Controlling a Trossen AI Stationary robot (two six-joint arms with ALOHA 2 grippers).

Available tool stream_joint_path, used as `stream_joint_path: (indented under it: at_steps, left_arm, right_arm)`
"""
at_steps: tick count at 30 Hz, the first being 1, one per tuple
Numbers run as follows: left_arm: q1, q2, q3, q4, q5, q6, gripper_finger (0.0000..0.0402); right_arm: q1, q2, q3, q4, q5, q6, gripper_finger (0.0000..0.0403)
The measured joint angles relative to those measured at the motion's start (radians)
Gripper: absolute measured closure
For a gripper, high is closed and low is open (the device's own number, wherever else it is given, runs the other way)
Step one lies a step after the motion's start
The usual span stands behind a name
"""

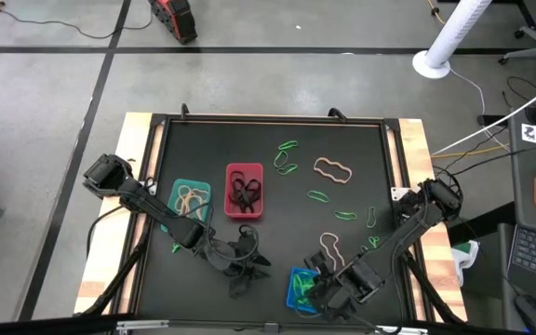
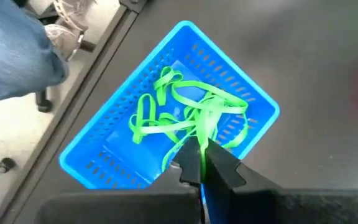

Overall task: Sort rubber bands into baskets
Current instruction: Put the green rubber band into the blue bin

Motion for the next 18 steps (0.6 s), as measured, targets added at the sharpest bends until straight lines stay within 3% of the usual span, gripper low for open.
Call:
stream_joint_path:
  at_steps: [10, 18]
  left_arm:
    - [0.000, 0.000, 0.000, 0.000, 0.000, -0.001, 0.0231]
    - [0.000, 0.000, 0.000, 0.000, 0.000, -0.002, 0.0230]
  right_arm:
    - [-0.002, 0.000, 0.000, -0.001, -0.018, 0.014, 0.0394]
    - [-0.002, 0.000, 0.000, -0.023, -0.019, 0.052, 0.0311]
